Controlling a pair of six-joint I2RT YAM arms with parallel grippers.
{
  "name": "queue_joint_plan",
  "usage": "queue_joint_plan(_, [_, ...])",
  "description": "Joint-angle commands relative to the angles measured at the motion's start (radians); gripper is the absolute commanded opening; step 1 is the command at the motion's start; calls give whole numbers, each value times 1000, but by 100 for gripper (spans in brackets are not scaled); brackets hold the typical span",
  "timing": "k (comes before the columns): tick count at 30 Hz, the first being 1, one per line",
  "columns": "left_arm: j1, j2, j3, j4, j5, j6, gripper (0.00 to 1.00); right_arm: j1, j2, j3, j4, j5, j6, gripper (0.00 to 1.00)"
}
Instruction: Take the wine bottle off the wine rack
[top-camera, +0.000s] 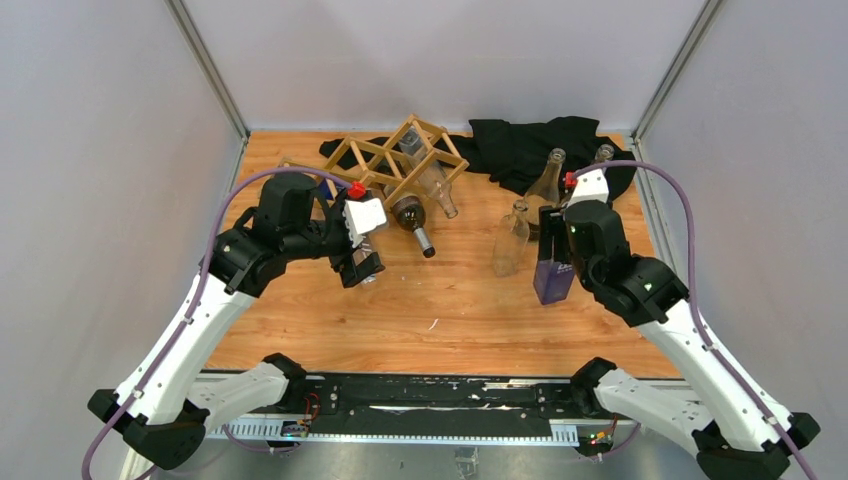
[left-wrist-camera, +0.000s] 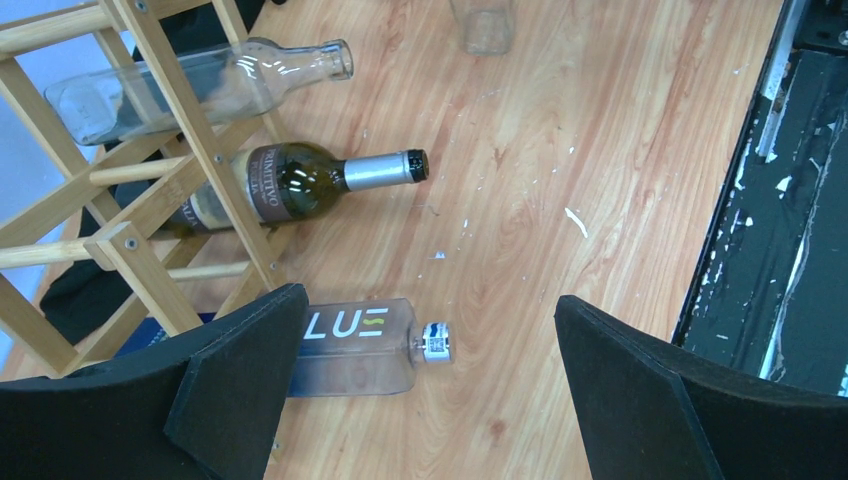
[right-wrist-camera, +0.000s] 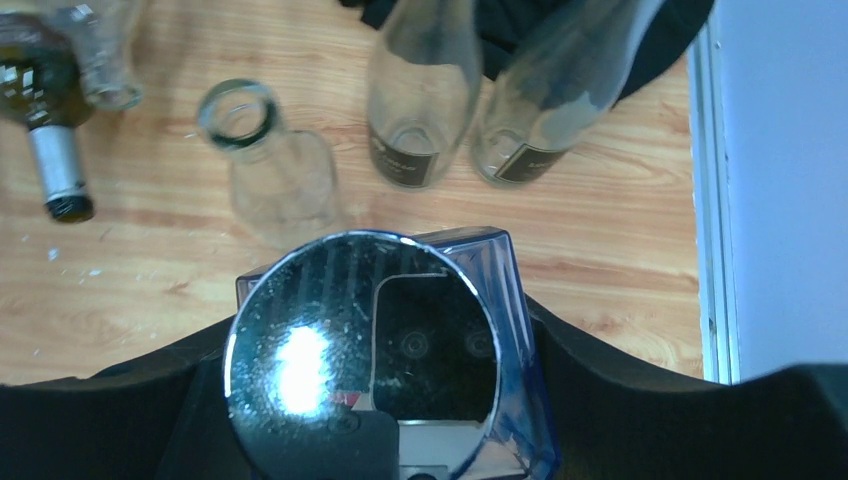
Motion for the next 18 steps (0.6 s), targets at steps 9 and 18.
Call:
queue_joint_plan(9, [4, -27, -9, 20, -5, 27, 100, -273, 109, -15, 322, -178, 38, 0])
queue_joint_plan(18, [4, -32, -12, 14, -3, 31, 100, -324, 214, -4, 402, -231, 35, 0])
